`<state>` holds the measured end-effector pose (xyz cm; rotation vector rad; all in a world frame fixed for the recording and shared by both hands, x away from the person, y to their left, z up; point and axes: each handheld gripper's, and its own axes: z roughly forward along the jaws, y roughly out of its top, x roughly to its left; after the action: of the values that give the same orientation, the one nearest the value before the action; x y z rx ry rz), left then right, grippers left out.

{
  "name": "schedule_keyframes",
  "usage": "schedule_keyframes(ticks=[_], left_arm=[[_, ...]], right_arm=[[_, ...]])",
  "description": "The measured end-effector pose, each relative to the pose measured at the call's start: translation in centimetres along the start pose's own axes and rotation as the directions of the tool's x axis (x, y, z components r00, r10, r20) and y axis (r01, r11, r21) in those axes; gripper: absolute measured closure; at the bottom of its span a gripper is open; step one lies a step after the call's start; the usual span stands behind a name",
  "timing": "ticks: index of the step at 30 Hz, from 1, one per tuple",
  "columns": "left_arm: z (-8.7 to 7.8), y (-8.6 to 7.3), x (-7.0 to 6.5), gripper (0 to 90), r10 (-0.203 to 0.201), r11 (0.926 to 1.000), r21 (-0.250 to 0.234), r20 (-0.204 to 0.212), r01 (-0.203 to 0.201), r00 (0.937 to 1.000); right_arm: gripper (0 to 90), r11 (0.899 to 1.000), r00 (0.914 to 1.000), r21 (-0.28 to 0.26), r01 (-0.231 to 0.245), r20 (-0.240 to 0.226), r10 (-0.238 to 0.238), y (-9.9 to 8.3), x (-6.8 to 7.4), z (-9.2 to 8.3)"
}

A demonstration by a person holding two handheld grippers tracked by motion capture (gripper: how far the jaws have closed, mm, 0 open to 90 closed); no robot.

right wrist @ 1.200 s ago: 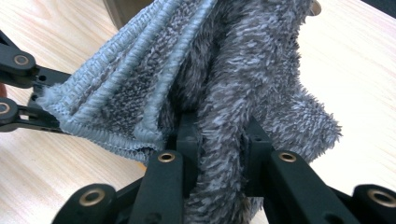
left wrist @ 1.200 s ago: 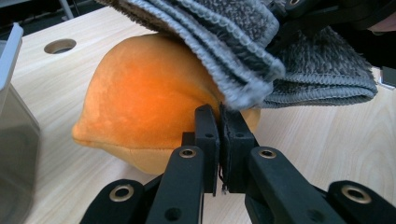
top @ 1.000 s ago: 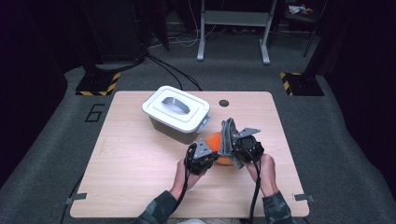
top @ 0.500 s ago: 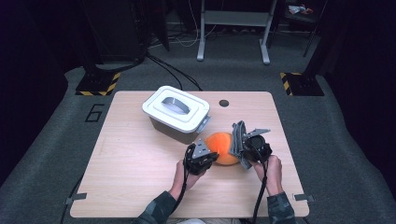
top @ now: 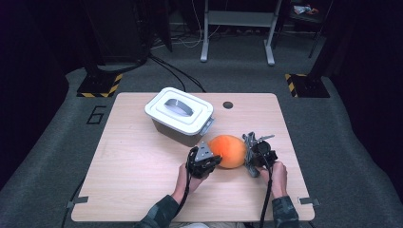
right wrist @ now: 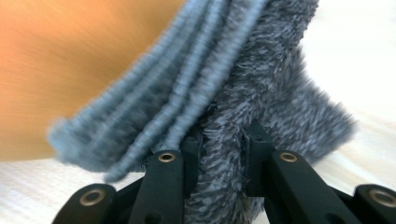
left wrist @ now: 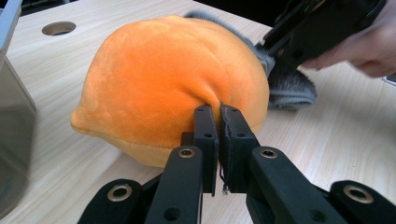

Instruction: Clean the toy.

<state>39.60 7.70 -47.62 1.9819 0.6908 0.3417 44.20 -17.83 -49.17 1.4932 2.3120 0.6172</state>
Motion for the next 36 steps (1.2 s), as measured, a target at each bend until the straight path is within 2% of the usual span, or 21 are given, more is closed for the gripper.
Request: schedule_keyframes(ticks=[1, 3, 7, 10, 13, 17, 20, 22, 23, 25, 27, 29, 30, 32, 36], left_arm=[[0.0, 0.0, 0.0, 86.0, -0.001, 1.0000, -0.004, -0.005, 0.001, 1.0000], [0.0, 0.1, 0.0, 86.1, -0.001, 1.0000, -0.004, -0.005, 0.001, 1.0000], [0.0, 0.0, 0.0, 86.1, 0.001, 1.0000, -0.002, -0.007, -0.001, 1.0000], [-0.1, 0.0, 0.0, 86.0, 0.001, 1.0000, 0.003, -0.005, -0.001, 1.0000], [-0.1, 0.0, 0.1, 86.0, -0.001, 1.0000, 0.003, -0.002, 0.001, 1.0000], [-0.1, 0.2, 0.0, 86.0, 0.001, 1.0000, 0.004, 0.001, -0.001, 1.0000], [0.0, 0.2, -0.1, 86.0, 0.002, 1.0000, 0.000, 0.002, -0.002, 1.0000], [0.0, 0.2, -0.1, 85.9, 0.002, 1.0000, 0.000, 0.001, -0.002, 1.0000], [0.0, 0.2, -0.1, 85.9, 0.004, 1.0000, 0.001, 0.001, -0.004, 1.0000], [0.0, 0.2, 0.0, 85.9, 0.003, 1.0000, 0.000, -0.002, -0.003, 1.0000], [0.0, 0.2, 0.0, 85.9, -0.001, 1.0000, 0.002, -0.002, 0.001, 1.0000], [0.1, 0.2, 0.0, 85.9, -0.003, 1.0000, 0.001, -0.004, 0.003, 1.0000], [0.1, 0.2, 0.0, 85.9, -0.004, 1.0000, 0.001, -0.001, 0.004, 1.0000], [0.1, 0.1, 0.0, 85.9, -0.005, 1.0000, -0.004, 0.002, 0.005, 1.0000], [0.1, 0.1, 0.0, 85.9, -0.002, 1.0000, -0.002, 0.004, 0.002, 1.0000]], right_arm=[[73.7, 1.000, 0.9999, 0.006, -0.011, -0.005, 0.011, -0.1, 0.1, 0.3], [73.7, 1.000, 1.0000, 0.000, 0.000, -0.002, 0.000, 0.0, 0.0, 0.2], [73.6, 1.000, 0.9999, 0.003, 0.000, 0.011, 0.000, 0.0, -0.1, -0.4], [73.6, 1.000, 0.9995, -0.023, 0.008, 0.032, -0.007, 0.0, -0.3, -1.7], [73.6, 0.997, 0.9988, -0.081, 0.018, 0.047, -0.014, 0.3, -0.2, -3.5], [73.6, 0.988, 0.9992, -0.151, 0.030, 0.031, -0.026, 1.0, 0.8, -5.9], [73.6, 0.976, 0.9969, -0.204, 0.077, -0.001, -0.079, 1.8, 2.2, -7.3], [73.6, 0.970, 0.9942, -0.220, 0.100, -0.017, -0.106, 2.2, 3.3, -7.8], [73.6, 0.964, 0.9908, -0.233, 0.126, -0.020, -0.134, 2.4, 3.8, -7.9], [73.6, 0.961, 0.9876, -0.236, 0.143, -0.030, -0.154, 2.8, 4.8, -7.9], [73.5, 0.962, 0.9848, -0.226, 0.156, -0.040, -0.169, 3.0, 5.5, -7.5], [73.6, 0.962, 0.9825, -0.208, 0.175, -0.025, -0.185, 3.1, 6.0, -6.9], [73.6, 0.960, 0.9818, -0.213, 0.180, -0.022, -0.189, 3.1, 5.9, -6.7], [73.6, 0.963, 0.9847, -0.217, 0.157, -0.041, -0.170, 3.0, 5.4, -6.6], [73.5, 0.972, 0.9897, -0.192, 0.135, -0.020, -0.142, 2.4, 4.3, -6.3]])
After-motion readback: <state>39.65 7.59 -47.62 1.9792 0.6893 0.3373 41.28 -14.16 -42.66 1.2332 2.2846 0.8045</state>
